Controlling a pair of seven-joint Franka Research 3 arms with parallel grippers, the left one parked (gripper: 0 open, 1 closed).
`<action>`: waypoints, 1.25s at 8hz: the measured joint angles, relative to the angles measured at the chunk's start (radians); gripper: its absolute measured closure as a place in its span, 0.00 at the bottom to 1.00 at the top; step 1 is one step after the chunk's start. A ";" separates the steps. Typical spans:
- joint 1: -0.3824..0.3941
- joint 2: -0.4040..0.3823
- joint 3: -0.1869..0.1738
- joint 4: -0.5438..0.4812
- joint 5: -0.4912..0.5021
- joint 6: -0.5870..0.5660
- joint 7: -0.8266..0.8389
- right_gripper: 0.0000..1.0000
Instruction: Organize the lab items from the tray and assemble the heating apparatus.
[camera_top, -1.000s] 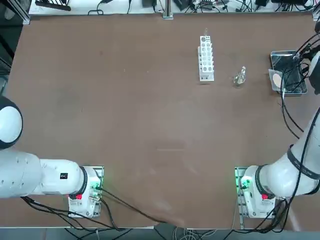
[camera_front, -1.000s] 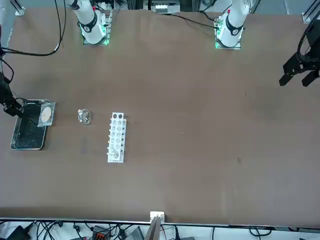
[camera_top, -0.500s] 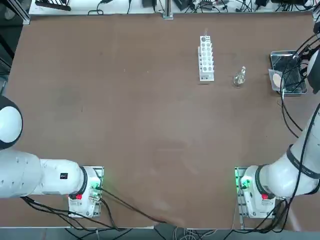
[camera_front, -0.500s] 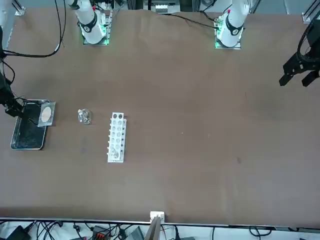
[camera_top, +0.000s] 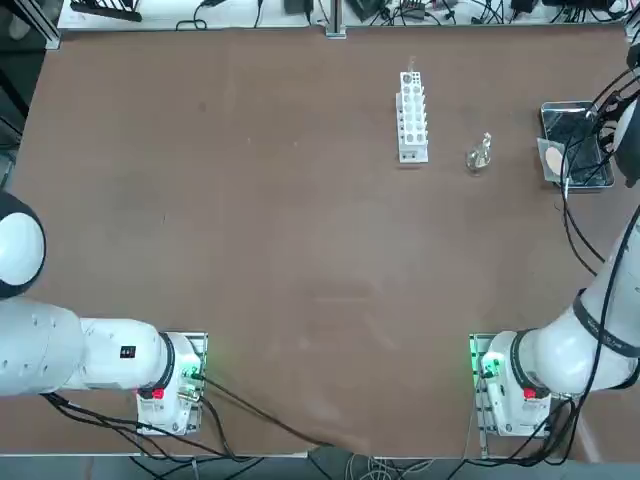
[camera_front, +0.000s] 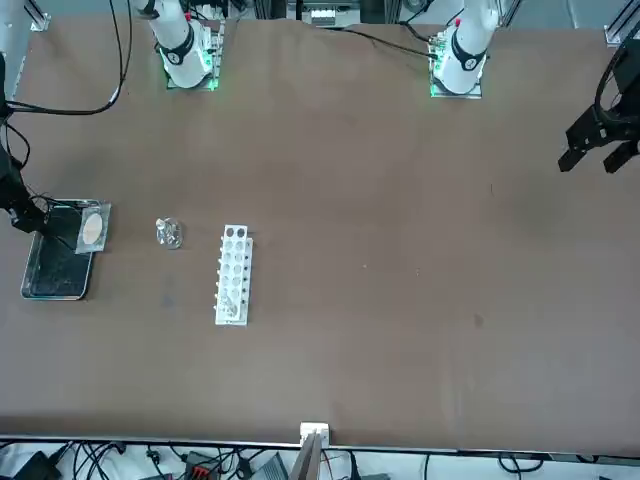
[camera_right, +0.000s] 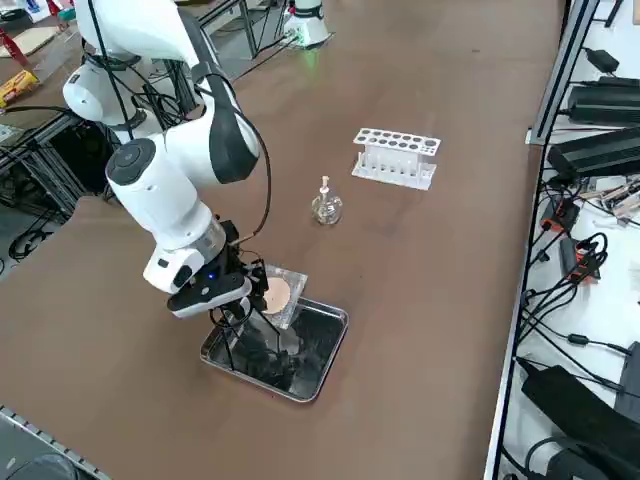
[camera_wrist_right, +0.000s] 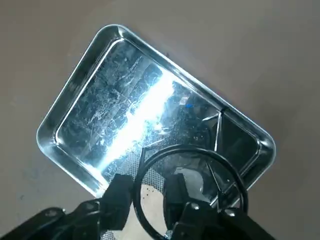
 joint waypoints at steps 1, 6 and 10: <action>0.000 0.000 0.000 0.001 0.000 0.000 0.000 0.65; 0.000 0.000 0.002 0.009 0.000 0.000 0.000 0.71; 0.000 0.000 0.002 0.015 0.001 -0.003 0.000 0.73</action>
